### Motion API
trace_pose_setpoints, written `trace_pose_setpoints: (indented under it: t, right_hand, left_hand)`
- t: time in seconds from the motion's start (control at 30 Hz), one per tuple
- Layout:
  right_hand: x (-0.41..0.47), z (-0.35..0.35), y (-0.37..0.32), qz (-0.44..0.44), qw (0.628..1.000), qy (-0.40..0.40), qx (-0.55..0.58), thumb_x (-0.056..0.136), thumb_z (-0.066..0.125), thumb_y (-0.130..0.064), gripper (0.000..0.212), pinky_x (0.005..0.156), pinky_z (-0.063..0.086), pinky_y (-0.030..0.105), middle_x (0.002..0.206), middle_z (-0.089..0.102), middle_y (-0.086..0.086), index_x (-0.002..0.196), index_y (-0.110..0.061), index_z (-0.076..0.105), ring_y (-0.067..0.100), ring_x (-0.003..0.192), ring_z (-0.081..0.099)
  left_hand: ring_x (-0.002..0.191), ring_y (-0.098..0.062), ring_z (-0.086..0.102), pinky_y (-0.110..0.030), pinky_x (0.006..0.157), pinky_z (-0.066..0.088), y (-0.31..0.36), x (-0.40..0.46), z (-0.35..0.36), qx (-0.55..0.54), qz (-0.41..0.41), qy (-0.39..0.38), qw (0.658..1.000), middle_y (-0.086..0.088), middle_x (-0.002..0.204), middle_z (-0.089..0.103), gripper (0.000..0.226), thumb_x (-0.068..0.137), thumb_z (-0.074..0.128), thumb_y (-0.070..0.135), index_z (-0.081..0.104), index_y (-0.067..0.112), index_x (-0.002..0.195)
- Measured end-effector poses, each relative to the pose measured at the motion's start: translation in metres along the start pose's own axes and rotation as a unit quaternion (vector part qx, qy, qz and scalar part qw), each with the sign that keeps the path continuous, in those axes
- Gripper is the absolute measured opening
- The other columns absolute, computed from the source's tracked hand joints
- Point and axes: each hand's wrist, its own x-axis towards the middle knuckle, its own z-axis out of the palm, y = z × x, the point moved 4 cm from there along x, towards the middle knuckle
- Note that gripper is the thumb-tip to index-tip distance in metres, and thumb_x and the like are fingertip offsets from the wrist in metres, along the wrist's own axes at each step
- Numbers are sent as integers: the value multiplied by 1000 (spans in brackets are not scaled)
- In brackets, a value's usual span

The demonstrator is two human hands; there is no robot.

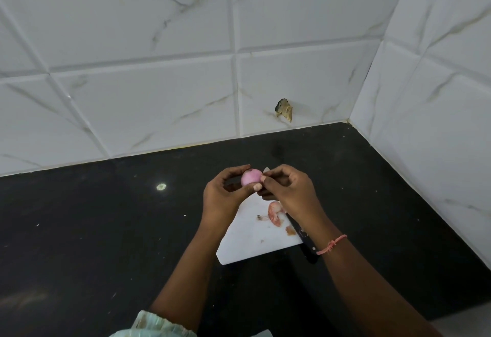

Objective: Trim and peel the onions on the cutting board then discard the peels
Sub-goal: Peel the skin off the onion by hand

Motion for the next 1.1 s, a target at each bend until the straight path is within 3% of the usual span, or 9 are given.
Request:
trace_pose_setpoints:
  t: [0.1, 0.23, 0.33, 0.53, 0.7, 0.87, 1.1]
  right_hand:
    - [-1, -2, -2, 0, 1000, -4, -11, 86, 73, -24, 20, 64, 58, 18, 88, 73, -2, 101, -11, 68, 7, 75, 72]
    - [-3, -3, -5, -10, 999, 19, -28, 87, 72, -23, 15, 55, 50, 9, 82, 72, -3, 96, -12, 68, 1, 71, 70]
    - [-2, -4, -4, -20, 999, 26, -44, 88, 70, -21, 12, 55, 50, 8, 81, 71, -3, 95, -11, 68, 1, 69, 70]
    - [1, -2, -3, -8, 1000, 23, -14, 88, 71, -30, 23, 57, 54, 15, 82, 72, 5, 92, -8, 66, 11, 70, 72]
    - [4, 0, 2, -5, 999, 31, -24, 87, 72, -26, 18, 68, 62, 29, 84, 72, 4, 93, -10, 66, 15, 77, 72]
    - [5, 0, 1, 1, 999, 32, -22, 87, 71, -21, 13, 62, 57, 18, 83, 71, 0, 95, -11, 67, 14, 77, 71]
    - [5, 0, 2, -6, 1000, 29, -4, 86, 72, -18, 12, 59, 55, 14, 82, 71, -1, 94, -9, 67, 12, 74, 71]
  left_hand:
    - [105, -11, 69, -40, 94, 58, 1, 1, 0, 14, 5, 4, 1000, 10, 111, 74, 41, 75, 87, 18, 73, 25, 113]
    - [107, -12, 69, -41, 95, 58, 1, 0, 3, 12, 4, -3, 1000, 9, 113, 73, 41, 76, 86, 19, 72, 24, 114]
    - [107, -12, 69, -40, 95, 58, 2, 1, 3, 13, 2, -6, 1000, 9, 113, 73, 42, 75, 86, 20, 73, 24, 114]
    - [103, -10, 69, -32, 90, 59, 7, -1, 4, 24, 38, -6, 999, 8, 111, 73, 42, 72, 88, 17, 72, 22, 110]
    - [102, -6, 68, -25, 88, 57, 7, -2, 6, 31, 50, 7, 998, 11, 109, 72, 41, 71, 89, 14, 70, 25, 106]
    - [102, -5, 68, -21, 87, 56, 8, -2, 6, 34, 60, 9, 998, 10, 109, 72, 41, 71, 89, 13, 70, 22, 106]
    - [103, -6, 68, -22, 88, 56, 5, -1, 7, 41, 61, 15, 997, 10, 109, 71, 41, 72, 89, 15, 69, 23, 107]
